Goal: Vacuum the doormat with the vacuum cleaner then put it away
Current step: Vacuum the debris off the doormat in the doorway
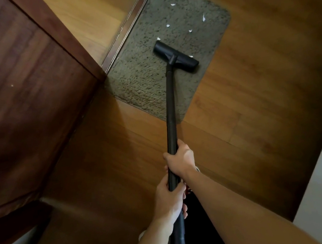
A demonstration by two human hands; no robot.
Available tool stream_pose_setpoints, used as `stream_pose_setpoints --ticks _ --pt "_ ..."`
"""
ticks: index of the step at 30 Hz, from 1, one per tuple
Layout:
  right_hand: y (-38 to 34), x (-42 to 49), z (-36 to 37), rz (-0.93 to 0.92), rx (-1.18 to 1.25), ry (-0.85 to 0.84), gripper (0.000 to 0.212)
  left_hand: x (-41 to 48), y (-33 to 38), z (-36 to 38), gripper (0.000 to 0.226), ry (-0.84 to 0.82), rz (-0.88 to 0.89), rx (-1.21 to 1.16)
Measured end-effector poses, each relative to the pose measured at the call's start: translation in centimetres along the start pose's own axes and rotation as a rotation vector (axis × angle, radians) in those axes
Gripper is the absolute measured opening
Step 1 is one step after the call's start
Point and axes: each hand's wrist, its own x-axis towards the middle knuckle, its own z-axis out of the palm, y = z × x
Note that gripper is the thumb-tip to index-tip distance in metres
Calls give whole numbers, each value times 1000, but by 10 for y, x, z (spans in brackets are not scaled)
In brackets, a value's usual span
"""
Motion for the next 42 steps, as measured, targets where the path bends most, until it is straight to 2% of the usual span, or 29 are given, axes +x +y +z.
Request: stream_pose_setpoints --ticks 11,13,18,29,42 --pt "19 -23 17 6 -5 20 31 -13 -24 -19 7 -19 -3 -1" --pt "26 -33 25 13 4 33 31 -16 -37 -28 1 -32 9 11" --pt "56 -64 54 23 24 52 38 -23 -79 -57 7 -46 45 50" --pt "101 -117 99 32 107 68 34 -42 -149 -100 8 -26 71 113" --pt "92 -93 55 27 41 76 29 -33 -122 -60 9 -46 33 118"
